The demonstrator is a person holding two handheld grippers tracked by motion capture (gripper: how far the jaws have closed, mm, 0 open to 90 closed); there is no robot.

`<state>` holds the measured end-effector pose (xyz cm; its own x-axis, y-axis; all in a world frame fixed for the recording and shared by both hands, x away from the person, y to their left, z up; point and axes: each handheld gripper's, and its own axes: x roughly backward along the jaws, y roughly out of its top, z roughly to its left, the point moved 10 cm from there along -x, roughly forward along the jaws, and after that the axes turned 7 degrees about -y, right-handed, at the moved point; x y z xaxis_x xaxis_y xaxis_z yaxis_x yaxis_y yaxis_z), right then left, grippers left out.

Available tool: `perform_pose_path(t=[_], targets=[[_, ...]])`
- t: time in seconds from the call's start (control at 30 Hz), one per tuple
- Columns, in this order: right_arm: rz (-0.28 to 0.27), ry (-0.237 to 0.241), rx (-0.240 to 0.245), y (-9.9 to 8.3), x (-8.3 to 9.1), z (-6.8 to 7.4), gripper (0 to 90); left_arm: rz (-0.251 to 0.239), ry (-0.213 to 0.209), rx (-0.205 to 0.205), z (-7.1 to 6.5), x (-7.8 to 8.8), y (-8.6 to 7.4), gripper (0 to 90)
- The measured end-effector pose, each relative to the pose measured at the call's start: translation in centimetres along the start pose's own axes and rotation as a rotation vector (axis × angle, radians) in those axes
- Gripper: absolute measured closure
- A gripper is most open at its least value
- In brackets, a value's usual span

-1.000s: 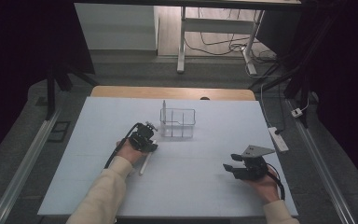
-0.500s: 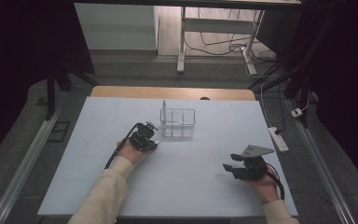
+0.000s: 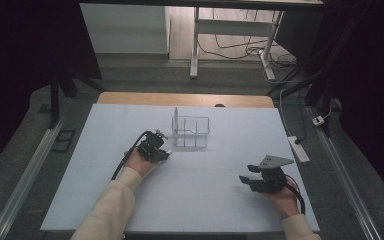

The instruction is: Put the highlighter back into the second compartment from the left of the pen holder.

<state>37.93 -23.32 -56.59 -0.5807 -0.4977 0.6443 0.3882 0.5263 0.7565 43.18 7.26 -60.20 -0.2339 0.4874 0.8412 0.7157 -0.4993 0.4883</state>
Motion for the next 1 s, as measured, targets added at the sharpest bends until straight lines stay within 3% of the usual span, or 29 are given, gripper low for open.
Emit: perform_pose_path(t=[0.37, 1.0], targets=[[0.002, -0.006, 0.002, 0.0, 0.0, -0.1, 43.2, -0.103, 0.003, -0.037, -0.4, 2.4, 1.5, 78.9], [0.003, -0.008, 0.0, 0.0, 0.0, -0.2, 43.2, -0.287, 0.007, -0.056, -0.8, 6.4, 2.7, 78.8]])
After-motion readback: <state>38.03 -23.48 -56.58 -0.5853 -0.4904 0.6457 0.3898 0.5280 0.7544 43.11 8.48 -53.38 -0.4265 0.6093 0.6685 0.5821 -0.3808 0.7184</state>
